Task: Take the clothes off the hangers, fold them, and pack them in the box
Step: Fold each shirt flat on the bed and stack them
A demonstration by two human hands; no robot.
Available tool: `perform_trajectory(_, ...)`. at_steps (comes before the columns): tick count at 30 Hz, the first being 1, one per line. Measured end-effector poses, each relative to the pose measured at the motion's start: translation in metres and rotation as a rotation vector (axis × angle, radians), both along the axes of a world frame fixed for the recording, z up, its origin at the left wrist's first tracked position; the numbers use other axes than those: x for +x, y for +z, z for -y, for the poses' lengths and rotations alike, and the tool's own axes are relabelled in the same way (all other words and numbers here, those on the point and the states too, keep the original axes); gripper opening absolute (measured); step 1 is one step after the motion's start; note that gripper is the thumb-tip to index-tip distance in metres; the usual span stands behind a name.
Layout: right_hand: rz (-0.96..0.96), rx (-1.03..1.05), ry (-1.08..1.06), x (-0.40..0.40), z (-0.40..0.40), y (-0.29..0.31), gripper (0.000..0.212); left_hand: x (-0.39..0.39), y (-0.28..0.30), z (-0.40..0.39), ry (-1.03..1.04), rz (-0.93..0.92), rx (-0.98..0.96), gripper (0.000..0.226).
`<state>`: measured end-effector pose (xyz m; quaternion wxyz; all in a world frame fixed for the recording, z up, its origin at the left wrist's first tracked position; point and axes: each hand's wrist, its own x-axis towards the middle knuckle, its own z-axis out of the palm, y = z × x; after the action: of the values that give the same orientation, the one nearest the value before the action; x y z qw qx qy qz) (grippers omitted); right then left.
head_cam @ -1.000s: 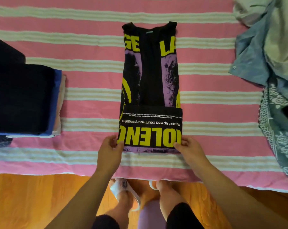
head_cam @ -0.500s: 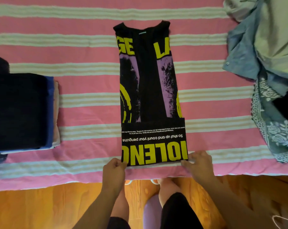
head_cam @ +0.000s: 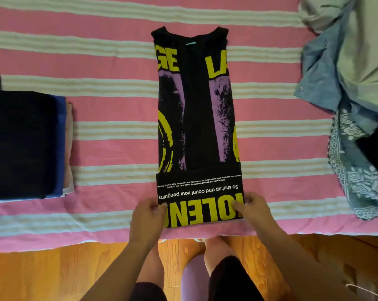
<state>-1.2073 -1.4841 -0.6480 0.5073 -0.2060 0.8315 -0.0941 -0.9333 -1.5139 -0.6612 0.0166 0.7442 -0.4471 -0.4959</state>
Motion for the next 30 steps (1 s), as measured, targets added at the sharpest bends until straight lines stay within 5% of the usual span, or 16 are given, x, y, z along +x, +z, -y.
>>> perform_trajectory(3,0.033,-0.137,-0.090,-0.004,0.053,-0.001,0.019,-0.018,0.001,0.041,0.108,-0.126,-0.075,0.006)
perform_trajectory(8,-0.092,-0.164,0.223,-0.021,0.104,-0.024,0.009,-0.022,-0.017,0.091,0.161,-0.085,-0.183,0.012)
perform_trajectory(12,-0.189,-0.222,0.327,-0.030,0.110,-0.022,0.008,-0.015,-0.016,0.099,-0.067,-0.111,-0.146,0.014)
perform_trajectory(15,-0.160,-0.239,0.605,-0.025,0.101,-0.019,0.015,-0.004,-0.022,0.094,-0.431,-0.001,-0.212,0.020)
perform_trajectory(18,-0.256,-0.267,0.842,-0.029,0.100,-0.025,0.011,-0.001,-0.023,0.096,-0.441,0.024,-0.272,0.015)
perform_trajectory(24,-0.379,-0.306,0.843,-0.034,0.138,-0.014,0.007,-0.019,-0.009,0.148,-0.342,0.084,-0.344,0.021)
perform_trajectory(28,-0.372,-0.469,0.449,-0.036,0.265,-0.013,0.028,-0.041,-0.006,0.274,-0.001,-0.005,-0.395,0.044)
perform_trajectory(30,-0.189,-0.458,0.128,-0.049,0.351,-0.026,0.046,-0.055,-0.018,0.351,0.100,-0.103,-0.337,0.053)
